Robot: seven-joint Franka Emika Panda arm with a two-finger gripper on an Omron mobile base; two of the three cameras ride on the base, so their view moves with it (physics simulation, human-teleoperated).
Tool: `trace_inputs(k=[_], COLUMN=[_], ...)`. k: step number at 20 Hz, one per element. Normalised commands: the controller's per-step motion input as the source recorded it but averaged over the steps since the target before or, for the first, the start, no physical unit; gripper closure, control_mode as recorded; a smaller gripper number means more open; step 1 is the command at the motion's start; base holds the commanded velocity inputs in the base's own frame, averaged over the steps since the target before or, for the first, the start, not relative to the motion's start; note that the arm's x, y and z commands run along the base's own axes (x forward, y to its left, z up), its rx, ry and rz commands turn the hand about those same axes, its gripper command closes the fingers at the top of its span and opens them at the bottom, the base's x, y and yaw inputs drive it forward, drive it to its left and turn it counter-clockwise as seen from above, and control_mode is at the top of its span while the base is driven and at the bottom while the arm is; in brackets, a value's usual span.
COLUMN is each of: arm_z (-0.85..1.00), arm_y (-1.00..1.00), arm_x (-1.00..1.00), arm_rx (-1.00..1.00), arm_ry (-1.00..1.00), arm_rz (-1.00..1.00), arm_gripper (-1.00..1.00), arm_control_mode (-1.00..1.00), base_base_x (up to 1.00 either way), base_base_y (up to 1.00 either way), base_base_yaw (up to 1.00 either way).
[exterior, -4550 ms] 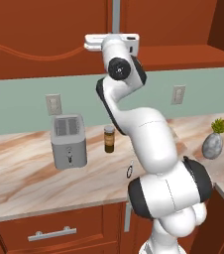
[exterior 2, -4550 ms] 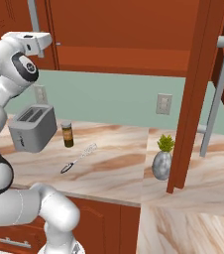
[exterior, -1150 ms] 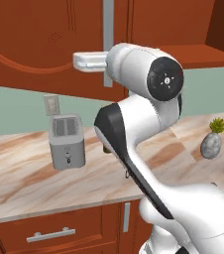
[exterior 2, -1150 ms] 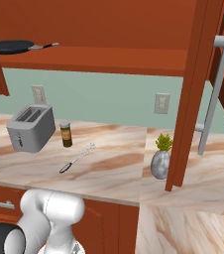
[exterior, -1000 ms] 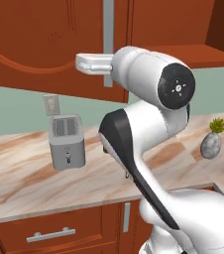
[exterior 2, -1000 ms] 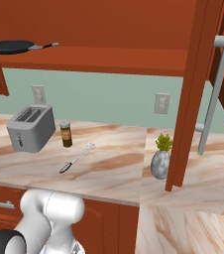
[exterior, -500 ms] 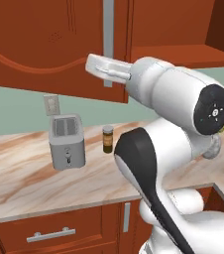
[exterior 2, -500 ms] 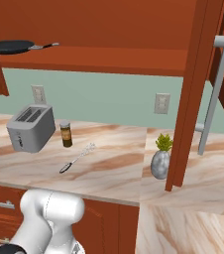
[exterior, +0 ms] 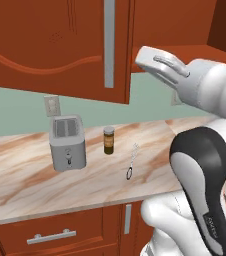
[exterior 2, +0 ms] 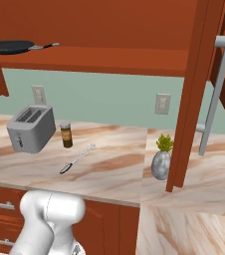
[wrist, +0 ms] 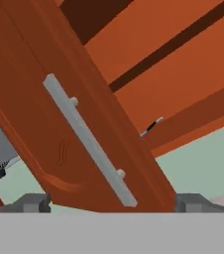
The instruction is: Pick the pan from the cabinet and place it on the stove. Then turn on the stove burner for the pan.
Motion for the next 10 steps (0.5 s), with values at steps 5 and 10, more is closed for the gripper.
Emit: trace_inputs(k=[5, 10], arm_z=[0.00, -0.06], arm_y=[-0.84, -0.72], arm_x=[0.00, 0.08], arm_rx=[0.19, 0.18], arm_ry=[0.14, 0.21], arm_rz=[0.13, 0.15], arm_gripper=[-1.00, -1.00], arm_control_mode=[-1.00, -1.00], base_base_x=[0.00, 0.00], base_base_y=[0.00, 0.00], base_base_yaw=[0.00, 0.00])
